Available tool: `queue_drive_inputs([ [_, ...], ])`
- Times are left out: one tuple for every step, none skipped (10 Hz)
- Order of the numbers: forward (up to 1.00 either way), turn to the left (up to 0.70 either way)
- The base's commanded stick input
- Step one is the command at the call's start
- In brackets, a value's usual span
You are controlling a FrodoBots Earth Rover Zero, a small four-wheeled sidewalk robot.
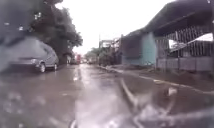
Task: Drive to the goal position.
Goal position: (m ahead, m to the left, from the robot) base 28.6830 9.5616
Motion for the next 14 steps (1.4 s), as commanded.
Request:
queue_drive_inputs([
  [1.0, 0.0],
  [1.0, 0.0],
  [1.0, 0.0],
  [1.0, 0.0],
  [1.0, 0.0],
  [1.0, 0.0],
  [1.0, 0.0],
  [1.0, 0.0],
  [1.0, 0.0],
  [1.0, 0.0],
  [1.0, 0.0],
  [1.0, 0.0],
  [1.0, 0.0],
  [1.0, 0.0],
])
